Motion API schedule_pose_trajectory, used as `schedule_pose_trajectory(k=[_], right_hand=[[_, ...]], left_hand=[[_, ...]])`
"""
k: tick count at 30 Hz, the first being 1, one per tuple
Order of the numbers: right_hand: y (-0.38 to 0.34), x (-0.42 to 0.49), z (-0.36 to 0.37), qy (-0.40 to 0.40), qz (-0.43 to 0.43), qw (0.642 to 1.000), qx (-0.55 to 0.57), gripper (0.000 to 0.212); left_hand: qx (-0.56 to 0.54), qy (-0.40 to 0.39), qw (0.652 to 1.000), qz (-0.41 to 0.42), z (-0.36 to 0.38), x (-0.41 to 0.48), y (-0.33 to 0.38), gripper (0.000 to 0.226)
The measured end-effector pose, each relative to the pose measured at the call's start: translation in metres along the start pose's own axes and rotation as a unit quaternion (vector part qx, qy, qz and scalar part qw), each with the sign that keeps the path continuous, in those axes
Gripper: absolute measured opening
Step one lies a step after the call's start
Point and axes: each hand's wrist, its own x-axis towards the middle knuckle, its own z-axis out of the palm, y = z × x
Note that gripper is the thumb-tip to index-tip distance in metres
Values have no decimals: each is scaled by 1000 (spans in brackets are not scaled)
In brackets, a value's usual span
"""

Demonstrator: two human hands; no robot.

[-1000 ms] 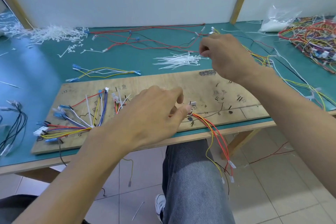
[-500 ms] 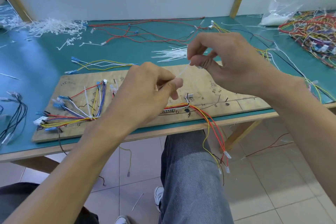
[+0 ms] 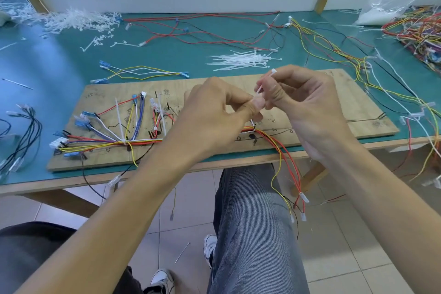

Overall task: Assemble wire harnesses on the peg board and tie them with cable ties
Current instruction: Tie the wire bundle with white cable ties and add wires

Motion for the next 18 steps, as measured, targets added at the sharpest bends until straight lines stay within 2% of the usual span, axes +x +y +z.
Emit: schedule_pose_trajectory(k=[3,5,6,11,16,18], right_hand=[[8,5,-1,21,-3,998,-57,14],[15,7,-3,42,1,993,-108,12],[19,6,-3,51,1,989,-139,12],[33,3,4,76,-32,966,-247,13],[35,5,5,125,-39,972,-197,10],[37,5,5,114,-41,970,-211,10]], left_hand=[[191,6,981,40,1,1,-2,23],[321,-39,945,44,-2,2,-9,31],[344,-61,936,43,-4,2,-11,32],[365,-58,927,60,0,4,-13,22],[373,-65,925,38,7,7,-16,15],[382,-70,921,32,9,9,-16,15]])
